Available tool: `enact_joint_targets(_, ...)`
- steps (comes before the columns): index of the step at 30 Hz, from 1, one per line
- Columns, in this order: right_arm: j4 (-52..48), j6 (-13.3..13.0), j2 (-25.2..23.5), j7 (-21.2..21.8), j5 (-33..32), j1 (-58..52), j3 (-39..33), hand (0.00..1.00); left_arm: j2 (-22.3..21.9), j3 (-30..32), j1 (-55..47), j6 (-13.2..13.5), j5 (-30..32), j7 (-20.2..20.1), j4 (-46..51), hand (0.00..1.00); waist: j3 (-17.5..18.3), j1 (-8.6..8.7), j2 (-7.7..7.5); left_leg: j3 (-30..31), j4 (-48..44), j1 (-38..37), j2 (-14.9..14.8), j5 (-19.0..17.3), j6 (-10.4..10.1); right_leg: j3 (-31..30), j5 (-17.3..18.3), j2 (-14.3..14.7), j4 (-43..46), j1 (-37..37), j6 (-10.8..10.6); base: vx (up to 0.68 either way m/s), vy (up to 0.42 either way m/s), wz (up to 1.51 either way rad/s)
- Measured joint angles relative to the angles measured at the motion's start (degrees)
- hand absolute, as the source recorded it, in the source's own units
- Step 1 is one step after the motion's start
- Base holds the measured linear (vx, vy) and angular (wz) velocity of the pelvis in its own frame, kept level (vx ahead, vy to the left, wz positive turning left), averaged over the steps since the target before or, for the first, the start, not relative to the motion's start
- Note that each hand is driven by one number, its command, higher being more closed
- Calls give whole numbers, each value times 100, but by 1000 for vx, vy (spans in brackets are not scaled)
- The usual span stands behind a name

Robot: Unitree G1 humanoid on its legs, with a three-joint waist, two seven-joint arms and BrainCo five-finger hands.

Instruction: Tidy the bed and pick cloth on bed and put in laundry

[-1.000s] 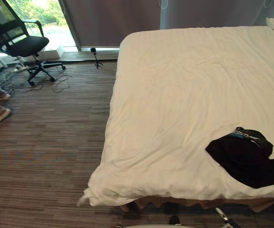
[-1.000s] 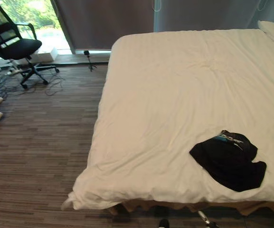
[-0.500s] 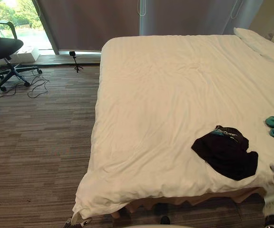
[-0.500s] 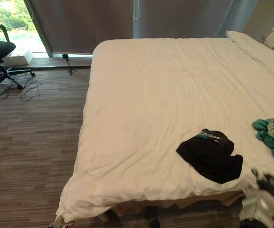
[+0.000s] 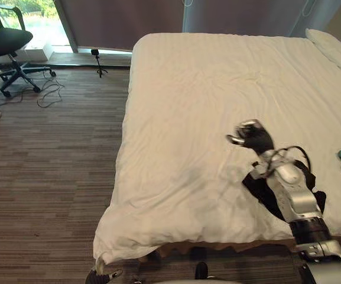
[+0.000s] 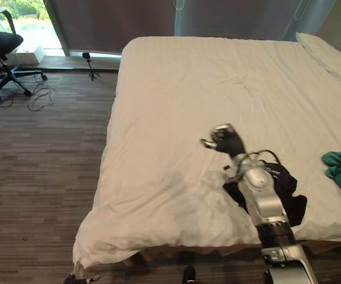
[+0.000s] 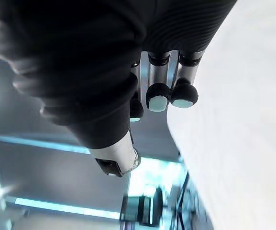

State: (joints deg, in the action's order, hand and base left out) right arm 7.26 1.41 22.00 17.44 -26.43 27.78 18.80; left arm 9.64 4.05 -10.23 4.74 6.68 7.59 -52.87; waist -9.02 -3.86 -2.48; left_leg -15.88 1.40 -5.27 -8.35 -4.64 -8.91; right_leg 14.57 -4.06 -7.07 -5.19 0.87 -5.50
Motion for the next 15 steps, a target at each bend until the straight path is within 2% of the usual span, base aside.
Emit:
enact_joint_targets(1, 18, 24, -124, 19, -13, 147, 201, 100, 12, -56, 90, -2, -44, 4, 1, 0, -122, -24, -10, 57, -48, 107, -1, 15, 6, 28, -22, -4, 0, -64, 18, -90, -35, 31)
enact_joint_targets(2, 45, 44, -429, 55, -18, 465, 615, 100, 6, -122, 265, -1, -148, 6, 3, 0, -416, -151, -10, 102, -61, 373, -1, 117, 20, 62, -114, -7, 1, -289, 58, -97, -40, 19)
enact_joint_targets(5, 187, 97, -808, 166, -53, 819, 1047, 100, 3, -178, 431, 7, -336, 53, 13, 0, -1027, -298, 39, 237, -61, 597, 1, 231, 33, 116, -201, -8, 2, -445, 131, -93, -39, 19)
enact_joint_targets(9, 303, 199, -966, 248, -50, 1118, 1635, 100, 71, -410, 663, 128, -489, 226, 67, 0, -1569, -397, 115, 304, -254, 1158, 27, 282, 64, 148, -379, -51, 4, -897, 167, -79, -4, 8)
enact_joint_targets(10, 343, 236, -976, 251, -50, 1160, 1720, 100, 84, -466, 723, 127, -534, 228, 63, 0, -1635, -398, 134, 326, -261, 1260, 53, 308, 89, 177, -385, -78, 4, -972, 163, -71, 16, 19)
enact_joint_targets(12, 842, 406, -1070, 220, -50, 1226, 1855, 100, 127, -793, 914, 169, -690, 226, 54, 0, -1790, -393, 315, 416, -257, 1603, 139, 394, 141, 237, -435, -156, 4, -1254, 141, -53, 30, 22)
enact_joint_targets(15, 1228, 410, -1080, 173, -56, 1256, 1845, 100, 181, -1039, 1007, 237, -817, 223, 45, 0, -1841, -393, 413, 478, -268, 1851, 196, 430, 176, 260, -492, -208, 4, -1483, 134, -21, 27, 10)
